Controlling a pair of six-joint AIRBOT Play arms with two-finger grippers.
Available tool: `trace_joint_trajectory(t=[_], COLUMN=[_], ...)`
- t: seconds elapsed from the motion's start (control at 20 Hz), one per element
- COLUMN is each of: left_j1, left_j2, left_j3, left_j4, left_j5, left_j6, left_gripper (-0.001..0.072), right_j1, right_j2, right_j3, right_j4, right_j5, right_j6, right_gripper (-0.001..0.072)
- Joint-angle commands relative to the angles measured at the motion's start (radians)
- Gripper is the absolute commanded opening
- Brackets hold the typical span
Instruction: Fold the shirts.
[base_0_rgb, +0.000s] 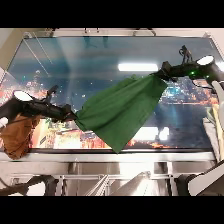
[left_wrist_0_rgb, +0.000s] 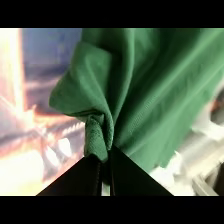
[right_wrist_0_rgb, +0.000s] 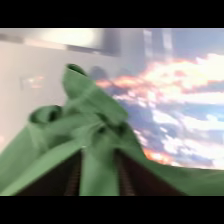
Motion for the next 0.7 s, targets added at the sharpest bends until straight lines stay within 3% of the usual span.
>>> trace_joint_trajectory(t=[0.0, 0.1, 0.15, 0.2, 0.35, 0.45, 0.55, 0.6, 0.65], left_j1=[-0.117, -0.136, -0.125, -0.102, -0.014, 0.045, 0.103, 0.128, 0.153], left_j2=[0.064, 0.064, 0.064, 0.064, 0.064, 0.064, 0.063, 0.064, 0.064], left_j3=[-0.098, -0.063, -0.032, 0.011, 0.087, 0.071, 0.027, 0.006, -0.012], left_j4=[-0.044, -0.032, -0.003, 0.049, 0.102, 0.101, 0.098, 0.091, 0.081], left_j5=[0.225, 0.229, 0.211, 0.178, 0.112, 0.119, 0.126, 0.125, 0.125], left_j6=[0.002, 0.024, 0.031, 0.031, 0.031, 0.031, 0.031, 0.031, 0.031], left_gripper=[0.0028, 0.0399, 0.0655, 0.0713, 0.0713, 0.0712, 0.0712, 0.0710, 0.0710], right_j1=[0.009, -0.037, -0.068, -0.103, -0.148, -0.124, -0.084, -0.062, -0.033], right_j2=[-0.036, -0.021, -0.011, -0.002, 0.036, 0.129, 0.236, 0.283, 0.328], right_j3=[0.041, 0.041, 0.041, 0.040, -0.050, -0.270, -0.512, -0.614, -0.712], right_j4=[0.062, 0.063, 0.063, 0.062, -0.092, -0.201, -0.191, -0.175, -0.154], right_j5=[0.095, 0.231, 0.311, 0.409, 0.640, 0.623, 0.512, 0.458, 0.401], right_j6=[-0.053, -0.050, -0.045, -0.039, 0.083, 0.111, 0.089, 0.082, 0.079], right_gripper=[0.0282, 0.0282, 0.0279, 0.0212, 0.0205, 0.0205, 0.0206, 0.0271, 0.0455])
